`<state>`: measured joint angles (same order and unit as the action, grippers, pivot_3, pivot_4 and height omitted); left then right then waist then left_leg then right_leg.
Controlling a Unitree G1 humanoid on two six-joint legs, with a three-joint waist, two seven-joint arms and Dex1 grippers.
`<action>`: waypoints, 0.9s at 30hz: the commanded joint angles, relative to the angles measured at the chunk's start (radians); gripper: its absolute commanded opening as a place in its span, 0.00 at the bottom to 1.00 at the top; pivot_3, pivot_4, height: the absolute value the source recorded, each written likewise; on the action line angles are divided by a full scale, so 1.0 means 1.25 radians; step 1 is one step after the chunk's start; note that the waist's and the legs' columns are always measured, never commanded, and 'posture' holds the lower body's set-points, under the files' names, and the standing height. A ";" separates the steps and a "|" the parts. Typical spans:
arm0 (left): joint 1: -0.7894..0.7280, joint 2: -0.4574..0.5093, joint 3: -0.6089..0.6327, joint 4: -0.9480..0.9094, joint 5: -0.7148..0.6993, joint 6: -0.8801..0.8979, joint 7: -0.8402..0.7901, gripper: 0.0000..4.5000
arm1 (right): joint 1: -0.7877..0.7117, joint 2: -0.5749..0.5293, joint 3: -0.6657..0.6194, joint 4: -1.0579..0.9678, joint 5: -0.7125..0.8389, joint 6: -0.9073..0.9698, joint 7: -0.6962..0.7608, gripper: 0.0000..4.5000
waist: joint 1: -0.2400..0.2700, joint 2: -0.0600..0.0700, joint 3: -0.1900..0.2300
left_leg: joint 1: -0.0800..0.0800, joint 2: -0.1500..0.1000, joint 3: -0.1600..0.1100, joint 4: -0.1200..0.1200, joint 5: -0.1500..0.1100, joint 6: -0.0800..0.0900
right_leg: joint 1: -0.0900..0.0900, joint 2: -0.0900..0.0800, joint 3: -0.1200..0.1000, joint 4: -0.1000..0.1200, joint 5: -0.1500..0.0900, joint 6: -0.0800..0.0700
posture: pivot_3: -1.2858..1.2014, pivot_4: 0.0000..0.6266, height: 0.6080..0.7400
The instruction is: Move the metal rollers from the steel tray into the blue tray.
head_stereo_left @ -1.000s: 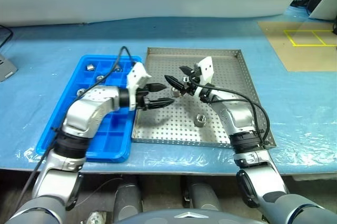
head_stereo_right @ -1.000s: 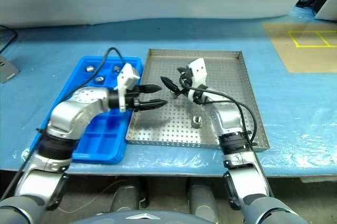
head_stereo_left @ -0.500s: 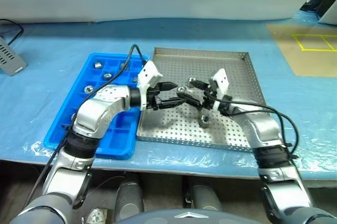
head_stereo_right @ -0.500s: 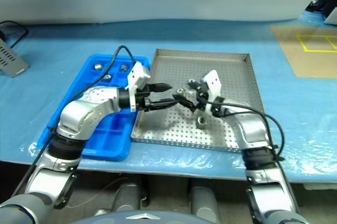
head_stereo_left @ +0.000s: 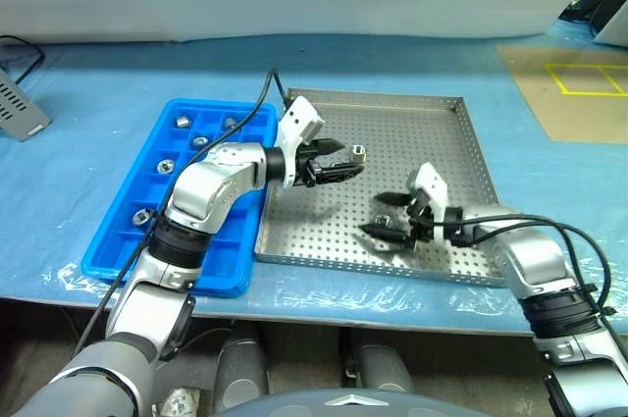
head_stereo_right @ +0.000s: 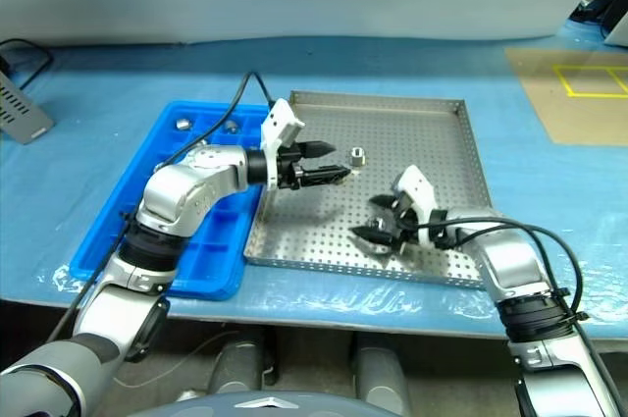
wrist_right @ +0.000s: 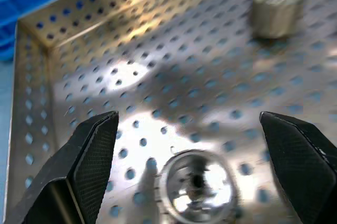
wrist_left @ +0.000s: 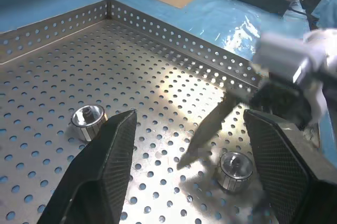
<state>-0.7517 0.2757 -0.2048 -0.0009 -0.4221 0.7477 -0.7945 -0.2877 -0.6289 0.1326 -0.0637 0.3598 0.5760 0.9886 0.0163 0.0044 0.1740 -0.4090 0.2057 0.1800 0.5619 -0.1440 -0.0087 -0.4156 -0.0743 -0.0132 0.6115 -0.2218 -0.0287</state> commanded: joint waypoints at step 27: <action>0.048 0.070 0.015 -0.119 -0.033 0.017 -0.027 0.76 | 0.041 -0.036 -0.002 -0.125 0.001 0.079 -0.076 1.00 | 0.000 0.000 0.000 | 0.004 0.001 0.000 0.000 -0.001 0.001 | 0.007 -0.001 -0.001 -0.003 0.000 0.000 | 0.41 0.24 1.00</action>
<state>-0.6903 0.3592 -0.2020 -0.0992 -0.4463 0.7705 -0.8239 -0.2311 -0.6712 0.1347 -0.2179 0.3742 0.6996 0.8975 0.0159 0.0046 0.1738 -0.4039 0.2065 0.1796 0.5616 -0.1454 -0.0075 -0.4071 -0.0760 -0.0146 0.6071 -0.2218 -0.0285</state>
